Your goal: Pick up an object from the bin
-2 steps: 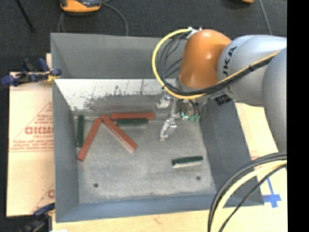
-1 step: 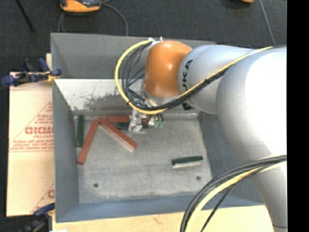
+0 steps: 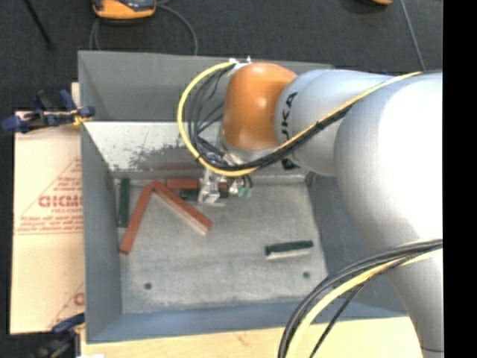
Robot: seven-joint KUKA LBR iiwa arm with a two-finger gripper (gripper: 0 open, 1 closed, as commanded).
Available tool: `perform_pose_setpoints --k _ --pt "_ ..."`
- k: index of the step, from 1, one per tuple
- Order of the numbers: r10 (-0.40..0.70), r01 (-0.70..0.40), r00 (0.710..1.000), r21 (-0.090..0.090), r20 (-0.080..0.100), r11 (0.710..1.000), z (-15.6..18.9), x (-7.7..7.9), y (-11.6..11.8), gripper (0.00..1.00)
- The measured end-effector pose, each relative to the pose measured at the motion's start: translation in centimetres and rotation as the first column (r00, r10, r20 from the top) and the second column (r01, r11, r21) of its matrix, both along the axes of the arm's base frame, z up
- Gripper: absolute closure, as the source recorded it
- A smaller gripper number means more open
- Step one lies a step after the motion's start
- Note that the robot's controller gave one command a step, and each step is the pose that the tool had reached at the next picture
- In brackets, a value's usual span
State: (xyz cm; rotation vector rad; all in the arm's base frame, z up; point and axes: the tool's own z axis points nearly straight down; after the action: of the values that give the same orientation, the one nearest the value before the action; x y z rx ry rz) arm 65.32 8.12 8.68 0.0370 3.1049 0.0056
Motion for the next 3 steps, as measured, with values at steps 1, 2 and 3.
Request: perform_pose_setpoints --k 1,2,3 --pt "0.003 -0.003 0.999 -0.004 -0.034 1.0 2.7 -0.3 -0.3 1.0" --pt "0.006 -0.007 0.999 -0.004 -0.031 1.0 3.8 -0.2 -0.4 1.0" --pt "0.177 -0.177 0.984 -0.004 -0.03 0.984 4.9 -1.5 -1.3 1.0"
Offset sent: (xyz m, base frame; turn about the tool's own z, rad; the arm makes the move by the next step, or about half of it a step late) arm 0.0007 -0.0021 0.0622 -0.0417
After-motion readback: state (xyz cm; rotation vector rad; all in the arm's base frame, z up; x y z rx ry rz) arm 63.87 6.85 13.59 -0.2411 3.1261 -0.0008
